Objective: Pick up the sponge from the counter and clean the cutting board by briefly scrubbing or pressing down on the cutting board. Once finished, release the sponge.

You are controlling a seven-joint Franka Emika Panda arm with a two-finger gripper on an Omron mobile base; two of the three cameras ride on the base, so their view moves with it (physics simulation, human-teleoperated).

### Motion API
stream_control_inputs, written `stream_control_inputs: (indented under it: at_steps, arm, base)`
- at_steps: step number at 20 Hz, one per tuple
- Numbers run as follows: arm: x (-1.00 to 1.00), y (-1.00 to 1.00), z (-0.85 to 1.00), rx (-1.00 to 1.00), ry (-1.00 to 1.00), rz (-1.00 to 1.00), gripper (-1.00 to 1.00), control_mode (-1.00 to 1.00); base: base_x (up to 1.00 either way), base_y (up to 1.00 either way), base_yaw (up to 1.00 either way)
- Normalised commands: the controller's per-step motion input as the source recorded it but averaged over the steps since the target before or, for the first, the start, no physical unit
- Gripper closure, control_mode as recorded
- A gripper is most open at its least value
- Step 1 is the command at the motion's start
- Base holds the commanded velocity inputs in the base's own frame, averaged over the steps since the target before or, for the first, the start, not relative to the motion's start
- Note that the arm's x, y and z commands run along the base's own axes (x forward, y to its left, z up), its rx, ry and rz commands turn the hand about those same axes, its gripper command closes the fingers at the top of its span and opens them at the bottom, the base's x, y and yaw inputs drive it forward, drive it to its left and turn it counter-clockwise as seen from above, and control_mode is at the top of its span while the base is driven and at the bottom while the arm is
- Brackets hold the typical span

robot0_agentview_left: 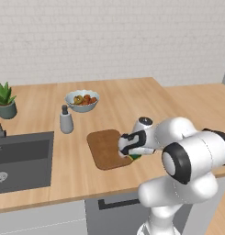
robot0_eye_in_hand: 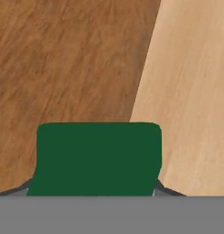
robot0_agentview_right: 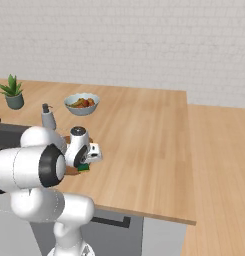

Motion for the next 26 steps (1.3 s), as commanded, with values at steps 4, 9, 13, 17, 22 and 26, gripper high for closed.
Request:
stream_control_inputs:
  at_steps: [4, 9, 13, 17, 22, 26]
  arm:
    - [0.0, -0.6, 0.04, -0.05, -0.05, 0.1, 1.0, -1.0]
    - [-0.08, -0.38, 0.52, -0.07, -0.1, 0.15, 1.0, -1.0]
    - [0.11, -0.42, 0.44, -0.06, -0.02, 0.15, 1.0, -1.0]
    - [0.42, -0.59, -0.03, 0.0, 0.05, 0.15, -1.0, -1.0]
    - [0.12, -0.32, -0.15, -0.04, 0.02, 0.14, -1.0, -1.0]
    - [0.0, 0.0, -0.03, -0.03, 0.0, 0.04, -1.0, -1.0]
  base:
    - [0.0, 0.0, 0.0]
    - [0.0, 0.0, 0.0]
    - [0.0, 0.0, 0.0]
    - [0.0, 0.0, 0.0]
    - [0.0, 0.0, 0.0]
    - [0.0, 0.0, 0.0]
